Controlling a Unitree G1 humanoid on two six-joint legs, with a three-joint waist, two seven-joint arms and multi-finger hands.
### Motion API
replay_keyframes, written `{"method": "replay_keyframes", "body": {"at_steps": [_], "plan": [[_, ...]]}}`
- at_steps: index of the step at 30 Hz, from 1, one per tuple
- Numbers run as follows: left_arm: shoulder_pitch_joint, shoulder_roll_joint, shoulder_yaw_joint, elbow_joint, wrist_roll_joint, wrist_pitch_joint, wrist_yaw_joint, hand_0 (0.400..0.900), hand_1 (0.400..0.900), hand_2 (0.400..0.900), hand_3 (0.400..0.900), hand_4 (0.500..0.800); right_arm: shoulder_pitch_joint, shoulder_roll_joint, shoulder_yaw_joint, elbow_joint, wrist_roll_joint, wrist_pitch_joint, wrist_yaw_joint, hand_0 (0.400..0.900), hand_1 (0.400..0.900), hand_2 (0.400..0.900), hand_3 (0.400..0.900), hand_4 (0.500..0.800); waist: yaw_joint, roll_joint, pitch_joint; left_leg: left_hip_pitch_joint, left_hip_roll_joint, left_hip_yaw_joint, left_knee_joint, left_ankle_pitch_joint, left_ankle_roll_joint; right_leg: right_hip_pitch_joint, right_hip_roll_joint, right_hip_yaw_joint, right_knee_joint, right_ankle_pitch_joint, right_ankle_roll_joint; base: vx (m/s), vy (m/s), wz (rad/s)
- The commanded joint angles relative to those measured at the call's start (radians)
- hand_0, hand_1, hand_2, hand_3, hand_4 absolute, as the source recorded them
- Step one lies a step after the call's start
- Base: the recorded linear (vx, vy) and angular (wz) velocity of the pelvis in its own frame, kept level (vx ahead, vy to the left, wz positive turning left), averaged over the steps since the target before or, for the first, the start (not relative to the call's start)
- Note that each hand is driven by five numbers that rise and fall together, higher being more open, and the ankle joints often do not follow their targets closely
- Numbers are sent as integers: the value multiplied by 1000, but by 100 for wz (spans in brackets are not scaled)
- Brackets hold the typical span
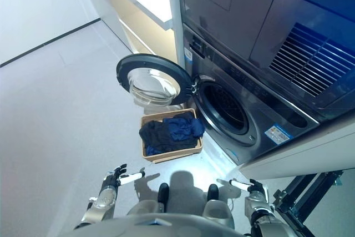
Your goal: Put the clothes in the basket into the washing machine.
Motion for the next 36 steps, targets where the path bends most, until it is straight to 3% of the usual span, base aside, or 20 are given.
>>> {"method": "replay_keyframes", "body": {"at_steps": [1,7,16,23,29,33,36], "plan": [[-57,36,34,-14,-20,-42,10,900,900,900,900,800,-43,-21,30,7,-26,-24,-24,900,900,900,900,800,25,-35,17,-2,-38,-32,37,-106,25,-53,-37,-25,104,-31,35,0,0,0],[-59,37,28,12,-16,-38,4,900,900,900,900,800,-47,-25,35,8,-33,-21,-20,900,900,900,900,800,25,-35,19,-4,-40,-32,35,-106,27,-57,-38,-23,106,-31,35,0,0,0],[-54,42,26,-21,-25,-40,1,900,900,900,900,800,-83,-35,72,-59,-41,-25,-10,900,900,900,900,800,34,-32,53,-42,-45,-38,43,-96,28,-95,-43,-27,121,-28,35,-27,7,3],[-49,68,-8,-105,-41,-59,9,900,900,900,900,800,-283,-86,253,-218,-183,-20,-6,900,900,900,900,800,81,-26,158,-179,-53,-54,98,-71,25,-210,-57,-46,158,-13,34,-97,-2,10],[-46,86,-77,-193,-77,-86,26,900,900,900,900,800,-543,-124,385,-179,-306,-13,-64,900,900,900,900,800,131,3,243,-313,-75,-62,204,-78,25,-319,-81,-46,227,-11,29,-100,37,9],[-67,89,-123,-221,-86,-104,40,900,900,900,900,800,-683,-181,484,-181,-456,-8,-101,900,900,900,900,800,149,22,293,-402,-95,-67,276,-89,27,-404,-102,-46,298,-25,25,-81,53,9],[-91,91,-175,-239,-90,-128,62,900,900,900,900,800,-777,-261,593,-143,-674,26,-163,900,900,900,900,800,159,40,322,-482,-117,-75,329,-96,30,-474,-119,-46,348,-33,27,-80,45,20]]}}
